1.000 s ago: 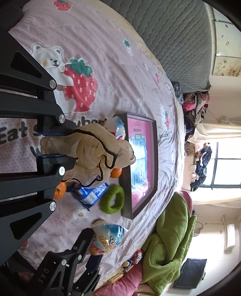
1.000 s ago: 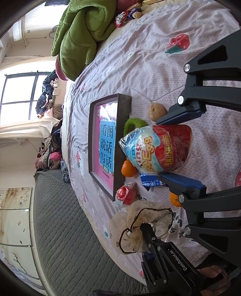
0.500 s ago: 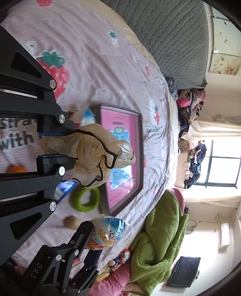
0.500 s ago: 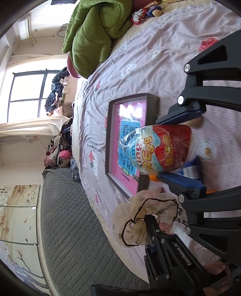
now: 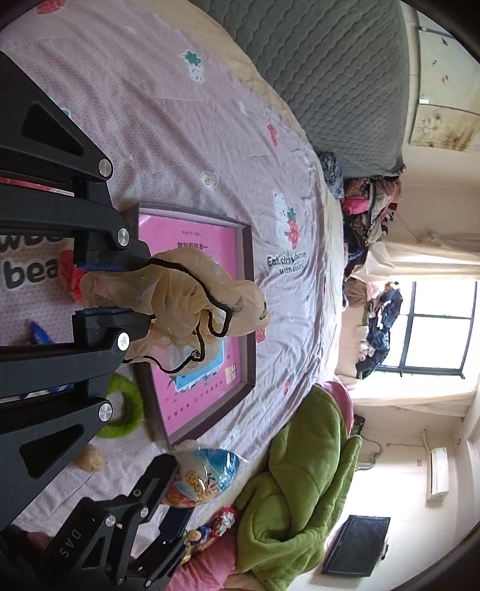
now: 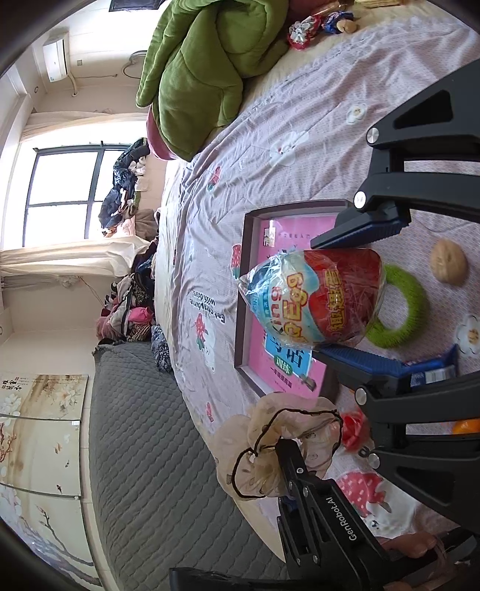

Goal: Organize objects
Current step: 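Carry the mesh pouch in the left tool over the pink tray while the right tool carries the egg, then lower the pouch onto the book and open the left tool while the right tool releases the egg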

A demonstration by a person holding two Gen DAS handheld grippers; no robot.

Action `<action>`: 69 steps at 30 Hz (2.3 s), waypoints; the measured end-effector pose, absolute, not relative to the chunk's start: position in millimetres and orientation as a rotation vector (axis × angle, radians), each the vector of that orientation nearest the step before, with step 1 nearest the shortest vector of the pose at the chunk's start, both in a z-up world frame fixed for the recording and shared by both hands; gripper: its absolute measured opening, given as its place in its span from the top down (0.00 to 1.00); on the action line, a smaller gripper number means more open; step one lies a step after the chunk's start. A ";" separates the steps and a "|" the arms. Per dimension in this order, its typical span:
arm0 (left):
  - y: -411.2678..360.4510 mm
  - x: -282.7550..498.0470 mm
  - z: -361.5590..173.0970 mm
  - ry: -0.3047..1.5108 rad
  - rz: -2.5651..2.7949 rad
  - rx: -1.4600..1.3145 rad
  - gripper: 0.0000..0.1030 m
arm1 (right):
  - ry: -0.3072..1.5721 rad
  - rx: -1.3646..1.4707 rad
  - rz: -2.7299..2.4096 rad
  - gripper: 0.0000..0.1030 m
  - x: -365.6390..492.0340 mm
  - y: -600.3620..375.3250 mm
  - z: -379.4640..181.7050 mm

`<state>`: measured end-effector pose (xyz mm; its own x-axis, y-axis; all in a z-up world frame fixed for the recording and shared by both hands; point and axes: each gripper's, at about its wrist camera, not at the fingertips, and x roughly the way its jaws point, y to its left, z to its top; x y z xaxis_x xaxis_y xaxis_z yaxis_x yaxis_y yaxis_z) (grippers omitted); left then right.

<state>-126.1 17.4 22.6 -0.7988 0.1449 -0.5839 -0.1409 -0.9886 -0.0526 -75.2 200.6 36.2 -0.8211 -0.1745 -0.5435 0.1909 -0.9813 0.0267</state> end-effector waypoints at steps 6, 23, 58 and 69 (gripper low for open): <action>15.8 -144.9 17.6 -0.030 2.853 -0.973 0.87 | 0.047 0.845 -2.820 0.51 -91.0 205.8 35.8; 19.6 -201.6 11.0 -0.072 2.823 -1.066 0.87 | 0.046 0.878 -2.806 0.51 -147.7 220.6 33.9; 29.8 -270.6 -45.4 0.003 2.694 -1.430 0.82 | 0.093 1.250 -2.675 0.50 -217.0 222.8 -38.0; 27.4 -271.7 -50.8 0.005 2.655 -1.508 0.73 | 0.065 1.298 -2.679 0.48 -218.7 224.9 -38.2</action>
<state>-271.7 27.4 -50.8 -0.5093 0.0750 -0.8573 -0.0784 -0.9961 -0.0406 -218.7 224.9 -38.2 -0.6089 -0.1283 -0.7828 0.1658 -0.9856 0.0325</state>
